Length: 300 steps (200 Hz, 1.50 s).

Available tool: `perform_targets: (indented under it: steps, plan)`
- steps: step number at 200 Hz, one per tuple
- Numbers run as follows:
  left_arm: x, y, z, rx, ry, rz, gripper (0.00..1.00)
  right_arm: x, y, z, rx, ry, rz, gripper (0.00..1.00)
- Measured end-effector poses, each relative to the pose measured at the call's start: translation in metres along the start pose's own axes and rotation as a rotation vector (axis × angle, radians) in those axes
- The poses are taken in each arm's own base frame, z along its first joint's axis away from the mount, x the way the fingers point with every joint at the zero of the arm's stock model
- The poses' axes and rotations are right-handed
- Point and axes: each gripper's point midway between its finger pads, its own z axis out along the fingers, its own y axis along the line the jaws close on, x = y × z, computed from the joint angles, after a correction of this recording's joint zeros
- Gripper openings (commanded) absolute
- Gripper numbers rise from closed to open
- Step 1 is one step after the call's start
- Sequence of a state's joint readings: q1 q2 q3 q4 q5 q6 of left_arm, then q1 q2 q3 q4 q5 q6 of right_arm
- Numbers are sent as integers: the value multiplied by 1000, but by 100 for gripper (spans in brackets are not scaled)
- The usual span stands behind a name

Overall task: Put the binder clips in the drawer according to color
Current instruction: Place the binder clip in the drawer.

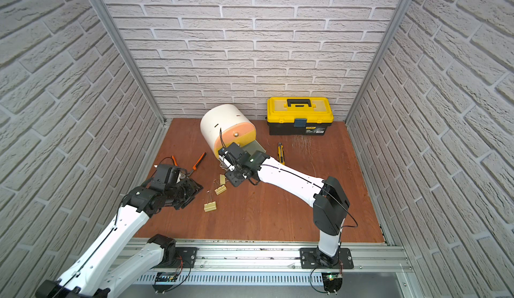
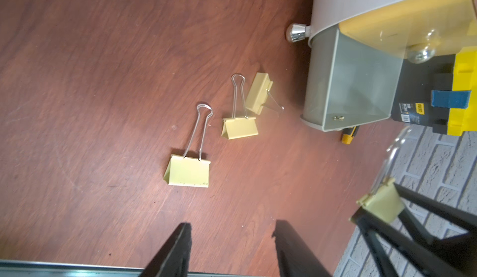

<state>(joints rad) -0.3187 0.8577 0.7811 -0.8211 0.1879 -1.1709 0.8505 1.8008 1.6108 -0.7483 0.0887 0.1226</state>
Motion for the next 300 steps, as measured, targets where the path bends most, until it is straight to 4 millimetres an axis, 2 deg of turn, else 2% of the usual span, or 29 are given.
perform_targets:
  steps: [39,79,142,193,244,300]
  plan:
    - [-1,-5,4,11,11,9,57,-20,-25,-5,9,-37,59,47]
    - [-1,-8,5,20,15,10,57,-28,-40,6,16,-32,90,47]
    - [-2,-9,5,28,18,7,57,-18,-42,28,10,27,96,47]
    - [-2,-10,5,31,19,3,57,-32,-44,34,12,11,101,48]
    - [-2,-9,5,31,18,3,57,-30,-46,52,16,37,113,65]
    - [-3,-9,4,34,13,-1,57,-33,-47,53,18,30,123,69]
